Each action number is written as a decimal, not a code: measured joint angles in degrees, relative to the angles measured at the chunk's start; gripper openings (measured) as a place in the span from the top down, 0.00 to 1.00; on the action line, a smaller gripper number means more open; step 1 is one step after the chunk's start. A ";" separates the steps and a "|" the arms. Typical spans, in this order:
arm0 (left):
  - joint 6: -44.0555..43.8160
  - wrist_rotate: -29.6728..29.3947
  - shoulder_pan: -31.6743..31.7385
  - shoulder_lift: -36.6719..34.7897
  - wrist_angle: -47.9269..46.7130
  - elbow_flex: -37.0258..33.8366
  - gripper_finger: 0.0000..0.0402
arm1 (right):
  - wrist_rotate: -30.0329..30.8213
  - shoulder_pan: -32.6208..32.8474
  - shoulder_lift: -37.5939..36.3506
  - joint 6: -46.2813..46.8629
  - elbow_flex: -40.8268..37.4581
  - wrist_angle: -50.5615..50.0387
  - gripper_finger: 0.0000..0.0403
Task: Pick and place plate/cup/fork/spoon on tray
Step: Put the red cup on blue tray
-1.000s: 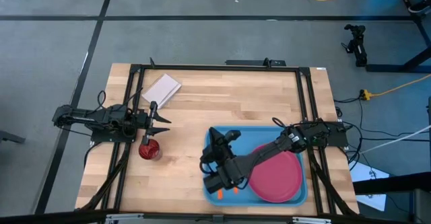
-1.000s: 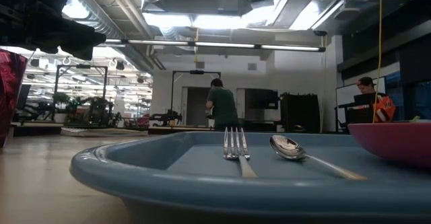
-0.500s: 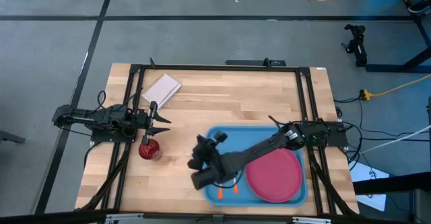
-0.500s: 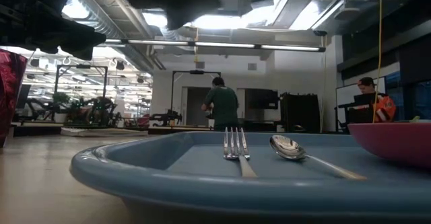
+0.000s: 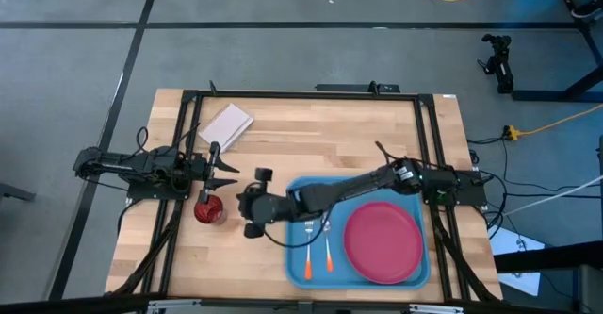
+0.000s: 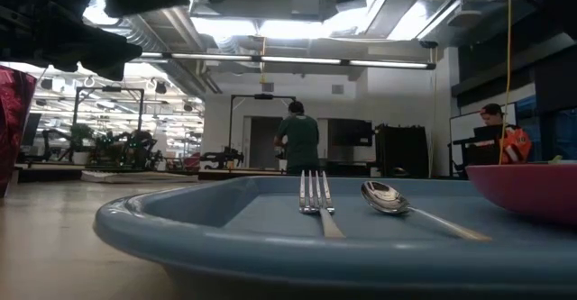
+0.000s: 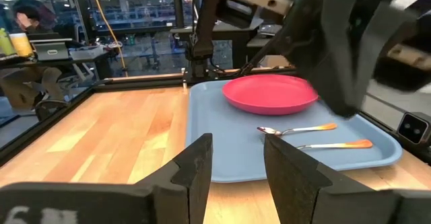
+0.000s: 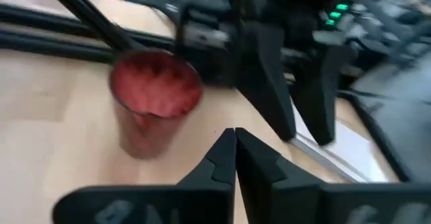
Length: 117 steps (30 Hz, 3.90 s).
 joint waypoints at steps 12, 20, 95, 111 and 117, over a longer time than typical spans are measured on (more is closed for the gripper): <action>0.00 -0.28 0.01 0.00 0.00 0.00 0.68 | -19.12 -1.71 -0.39 -5.97 0.04 10.43 0.99; 0.00 -0.56 0.00 0.00 0.00 0.01 0.68 | -21.79 -4.67 -0.36 -2.63 0.04 10.68 0.99; 0.00 -6.61 0.01 -0.01 0.79 -0.02 0.68 | -40.05 -25.18 -69.28 0.69 -58.82 -0.39 0.97; 0.00 -6.60 0.01 -0.02 0.81 -0.01 0.68 | -36.83 -25.45 -109.80 6.47 -112.48 33.17 0.97; 0.00 -6.60 0.01 -0.02 0.83 0.00 0.68 | -34.57 -25.39 -119.72 8.15 -124.63 43.98 0.97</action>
